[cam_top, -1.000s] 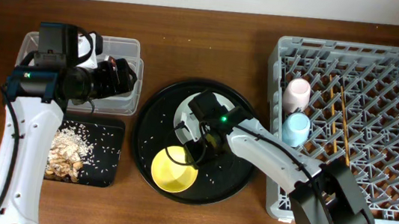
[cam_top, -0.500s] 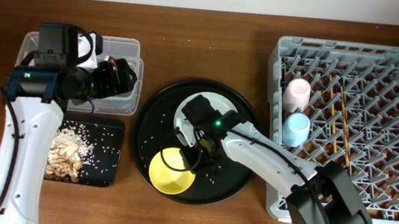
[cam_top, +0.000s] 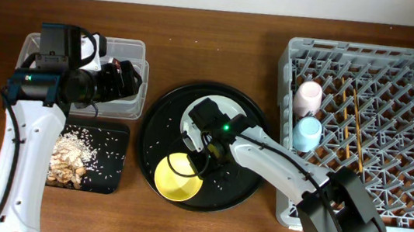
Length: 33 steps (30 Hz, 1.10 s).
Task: Sort waste into correct bins and load items into the dishwasher rack
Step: 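Move the right gripper to the yellow bowl and grasp its rim, then lift the yellow bowl and carry it to the rack's back edge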
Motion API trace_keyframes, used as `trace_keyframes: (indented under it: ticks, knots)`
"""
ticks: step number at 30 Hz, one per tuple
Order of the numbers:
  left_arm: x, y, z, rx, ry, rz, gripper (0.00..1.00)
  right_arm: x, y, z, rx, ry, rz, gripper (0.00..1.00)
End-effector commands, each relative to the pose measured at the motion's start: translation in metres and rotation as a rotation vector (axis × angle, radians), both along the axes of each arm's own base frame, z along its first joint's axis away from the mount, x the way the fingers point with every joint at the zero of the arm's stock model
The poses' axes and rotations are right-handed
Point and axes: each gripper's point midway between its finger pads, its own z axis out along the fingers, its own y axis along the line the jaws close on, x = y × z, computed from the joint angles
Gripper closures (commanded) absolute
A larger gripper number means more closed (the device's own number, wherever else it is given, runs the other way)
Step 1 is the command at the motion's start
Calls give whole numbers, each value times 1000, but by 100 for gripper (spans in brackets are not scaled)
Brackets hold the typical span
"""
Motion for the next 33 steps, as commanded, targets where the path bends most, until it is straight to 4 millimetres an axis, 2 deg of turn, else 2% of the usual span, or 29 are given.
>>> trace_keyframes:
  ticks: [1,11,15,18,20,22,25,28,32,33]
  knots:
    - [0,2,-4,6,10,-2,1,-7,-6,-8,-26,16,-2,84]
    - [0,2,-4,6,10,-2,1,-5,-5,-11,-18,3,-2,85]
    - [0,2,-4,6,10,-2,1,-5,-5,-12,-18,2,-2,96]
    - [0,2,-4,5,10,-2,1,-1,-1,-9,-5,-11,-2,96]
    - [0,2,-4,6,10,-2,1,3,3,-2,10,-23,-1,96]
    - [0,2,-4,6,10,-2,1,10,10,14,37,-48,-1,96]
    - [0,2,-4,6,10,-2,1,31,10,49,36,-128,-25,96]
    - [0,2,-4,6,10,-2,1,62,-17,84,-77,-258,-95,96]
    - [0,2,-4,5,10,-2,1,112,-91,149,-325,-477,-260,96]
    - [0,2,-4,6,10,-2,1,126,-117,167,-409,-549,-319,96]
